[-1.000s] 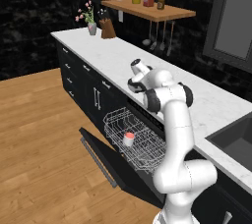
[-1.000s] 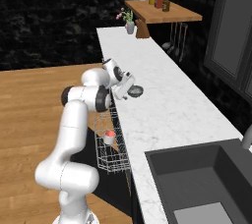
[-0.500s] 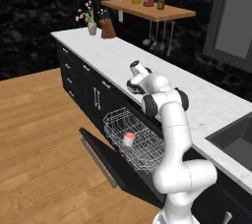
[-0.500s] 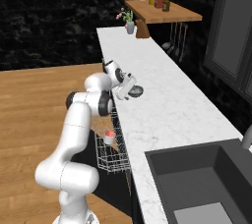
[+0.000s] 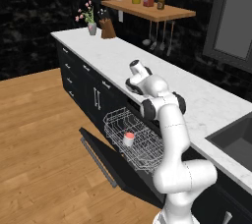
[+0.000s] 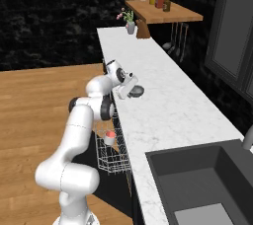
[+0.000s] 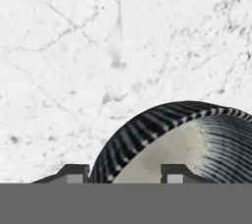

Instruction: Pick up the cup and bowl from the counter, place them in the dishwasher, and close the dishwasher door.

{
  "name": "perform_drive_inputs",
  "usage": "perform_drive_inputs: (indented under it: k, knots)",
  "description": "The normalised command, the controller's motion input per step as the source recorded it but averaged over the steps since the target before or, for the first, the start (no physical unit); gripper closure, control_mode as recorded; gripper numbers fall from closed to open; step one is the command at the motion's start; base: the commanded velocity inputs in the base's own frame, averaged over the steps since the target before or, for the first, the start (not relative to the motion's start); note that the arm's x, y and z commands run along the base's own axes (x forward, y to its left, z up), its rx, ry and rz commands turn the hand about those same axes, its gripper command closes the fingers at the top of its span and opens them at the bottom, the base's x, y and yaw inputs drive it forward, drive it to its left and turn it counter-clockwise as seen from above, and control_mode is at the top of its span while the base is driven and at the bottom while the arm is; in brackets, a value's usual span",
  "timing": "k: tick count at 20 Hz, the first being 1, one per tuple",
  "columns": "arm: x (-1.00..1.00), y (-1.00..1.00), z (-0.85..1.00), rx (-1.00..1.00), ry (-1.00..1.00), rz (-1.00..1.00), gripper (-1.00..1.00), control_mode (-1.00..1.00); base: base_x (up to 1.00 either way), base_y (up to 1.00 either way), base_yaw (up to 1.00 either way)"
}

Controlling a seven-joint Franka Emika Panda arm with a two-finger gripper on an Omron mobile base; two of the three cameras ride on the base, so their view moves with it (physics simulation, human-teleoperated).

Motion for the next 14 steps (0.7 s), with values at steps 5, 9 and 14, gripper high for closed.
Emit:
perform_drive_inputs:
  k: [5,9,14]
  knots:
    - [-0.45,0.25,-0.13,0.0,-0.02,0.0,1.0,-1.0,0.0,0.0,0.0]
    - [-0.91,0.53,0.0,0.0,-0.14,0.0,1.0,-1.0,0.0,0.0,0.0]
    - [-1.0,0.9,-0.04,0.0,-0.15,-0.03,1.0,-1.0,0.0,0.0,0.0]
